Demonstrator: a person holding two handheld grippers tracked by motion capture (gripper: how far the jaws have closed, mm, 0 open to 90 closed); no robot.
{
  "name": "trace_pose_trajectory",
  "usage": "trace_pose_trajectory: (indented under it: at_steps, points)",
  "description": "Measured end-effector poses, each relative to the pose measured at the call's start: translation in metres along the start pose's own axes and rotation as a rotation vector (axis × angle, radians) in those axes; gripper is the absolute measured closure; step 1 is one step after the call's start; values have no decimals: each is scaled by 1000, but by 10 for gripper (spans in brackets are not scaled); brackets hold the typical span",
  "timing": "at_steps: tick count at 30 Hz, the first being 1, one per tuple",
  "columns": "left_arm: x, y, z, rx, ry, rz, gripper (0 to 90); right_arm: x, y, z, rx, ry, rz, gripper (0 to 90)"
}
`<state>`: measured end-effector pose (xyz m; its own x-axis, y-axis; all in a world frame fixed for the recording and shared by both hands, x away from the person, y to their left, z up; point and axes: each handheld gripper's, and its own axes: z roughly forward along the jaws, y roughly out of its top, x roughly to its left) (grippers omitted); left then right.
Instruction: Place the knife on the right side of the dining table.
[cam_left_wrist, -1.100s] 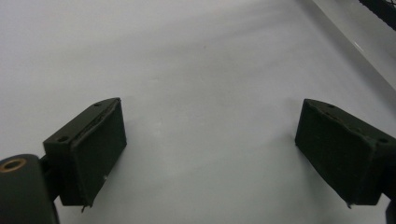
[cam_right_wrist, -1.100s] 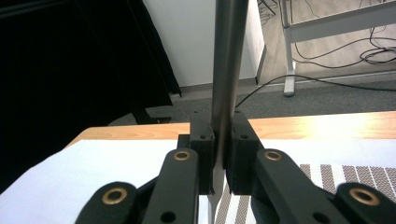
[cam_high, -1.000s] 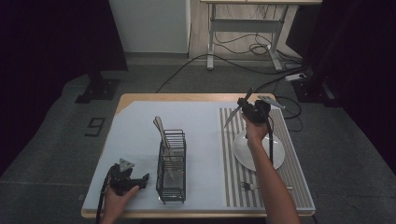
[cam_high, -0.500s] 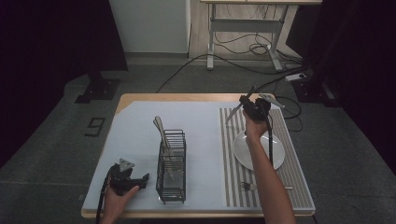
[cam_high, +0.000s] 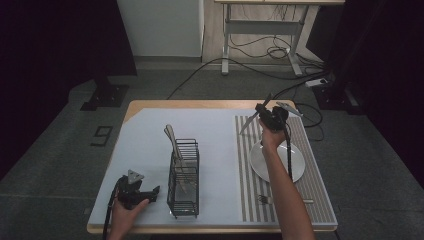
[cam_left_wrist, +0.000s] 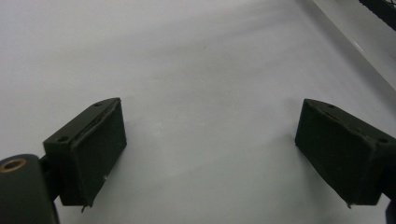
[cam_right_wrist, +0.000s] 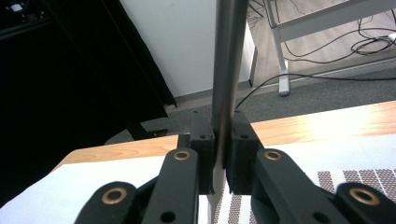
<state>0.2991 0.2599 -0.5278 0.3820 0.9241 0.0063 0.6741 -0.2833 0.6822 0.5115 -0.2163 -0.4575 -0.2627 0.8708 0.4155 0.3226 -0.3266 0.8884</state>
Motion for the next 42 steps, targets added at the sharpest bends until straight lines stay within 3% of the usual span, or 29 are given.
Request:
trace_pose_trajectory:
  at_steps: [16, 26, 42]
  points:
    - [0, 0, 0, 0, 0, 1, 84, -26, 0, -2, 29, -58, -34, 777]
    - [0, 0, 0, -1, 1, 1, 84, -34, -1, -5, 51, -98, -68, 739]
    - [0, 0, 0, -2, 1, 0, 84, -50, -3, -8, 94, -124, -64, 689]
